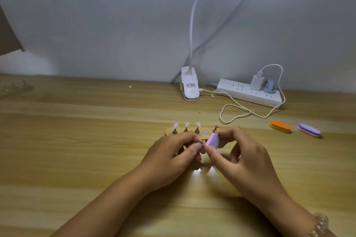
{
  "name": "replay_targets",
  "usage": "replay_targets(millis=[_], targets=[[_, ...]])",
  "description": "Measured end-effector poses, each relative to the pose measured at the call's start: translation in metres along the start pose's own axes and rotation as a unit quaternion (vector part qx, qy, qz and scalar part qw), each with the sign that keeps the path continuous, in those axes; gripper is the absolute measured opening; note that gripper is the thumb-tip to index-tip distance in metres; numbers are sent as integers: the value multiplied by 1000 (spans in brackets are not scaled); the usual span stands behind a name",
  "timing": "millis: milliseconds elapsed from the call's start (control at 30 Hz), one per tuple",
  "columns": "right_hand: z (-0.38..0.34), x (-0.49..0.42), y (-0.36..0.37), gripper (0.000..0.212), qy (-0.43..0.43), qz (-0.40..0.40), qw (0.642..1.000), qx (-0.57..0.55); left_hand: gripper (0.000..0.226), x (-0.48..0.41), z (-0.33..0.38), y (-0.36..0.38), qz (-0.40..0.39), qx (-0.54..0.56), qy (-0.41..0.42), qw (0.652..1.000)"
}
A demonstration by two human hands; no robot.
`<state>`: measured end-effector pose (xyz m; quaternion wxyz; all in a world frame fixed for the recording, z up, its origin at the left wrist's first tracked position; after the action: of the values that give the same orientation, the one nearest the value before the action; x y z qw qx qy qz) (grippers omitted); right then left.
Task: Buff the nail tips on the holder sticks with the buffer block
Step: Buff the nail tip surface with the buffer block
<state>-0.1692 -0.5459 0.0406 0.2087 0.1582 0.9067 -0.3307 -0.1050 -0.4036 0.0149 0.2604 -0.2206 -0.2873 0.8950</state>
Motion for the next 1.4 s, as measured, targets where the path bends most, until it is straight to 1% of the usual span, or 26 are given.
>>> replay_targets(millis=[33,100,167,233,300,367,400,500,533,633,667,733,800,900,933,1067,1133,1200,1233,1333,1400], targets=[[-1,0,0,30,-7,-1,1000,8,18,0,-1,0,-2,16,-3,1000],[-11,5,7,31,-45,-34,997,43,17,-1,-2,-1,-3,25,-4,1000],[-12,7,12,32,-49,-49,996,52,18,-1,-4,-1,1,29,-9,1000],[-2,3,6,30,-13,-21,999,32,18,-2,-4,-2,7,50,-16,999],[11,-1,-5,27,28,26,999,-14,16,-2,-4,-2,7,89,-22,996],[12,-2,-9,29,33,47,997,-48,15,-1,-5,-1,5,105,-23,994],[7,-1,-8,32,14,41,998,-44,15,-1,-5,-1,4,106,-20,994],[-12,5,7,35,-48,-25,999,4,16,-1,-5,-1,1,110,-8,994],[-12,5,8,35,-48,-31,998,12,16,-1,-5,-1,1,107,-8,994],[-1,1,2,37,-12,-11,1000,-15,12,-2,-6,-1,8,97,-8,995],[0,1,2,35,-17,-10,1000,-8,11,-2,-6,-1,9,98,-9,995],[-9,4,7,34,-51,-20,998,30,13,-2,-7,-1,6,101,-11,995],[-13,5,11,36,-63,-40,997,24,16,-1,-8,-1,2,104,-12,995],[-2,0,5,39,-4,-26,999,-43,14,-2,-9,-1,9,90,-14,996],[1,-2,3,39,5,-19,999,-46,12,-3,-9,0,10,91,-13,996],[-12,4,9,34,-47,-39,998,10,14,-3,-9,1,4,83,-14,996],[-9,2,9,35,-26,-42,999,-12,13,-2,-9,1,5,79,-13,997],[2,-1,3,38,15,-23,999,-46,12,-2,-8,0,13,75,-10,997],[4,-2,2,38,19,-15,999,-45,12,-2,-7,-1,16,73,-9,997],[-9,2,6,35,-27,-25,999,9,12,-2,-7,-2,15,72,-7,997],[-10,3,8,35,-33,-35,999,2,13,-2,-7,-2,16,66,-7,998]])
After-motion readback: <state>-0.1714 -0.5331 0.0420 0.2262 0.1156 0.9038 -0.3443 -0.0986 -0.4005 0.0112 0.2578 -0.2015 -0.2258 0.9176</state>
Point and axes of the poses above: each hand's wrist, its own x-axis away from the middle knuckle, its own y-axis out of the palm, z = x × y, the point moved 7 cm from there along -x, towards the middle knuckle, and after that the axes turned 6 degrees about -x, right-handed, at the moved point
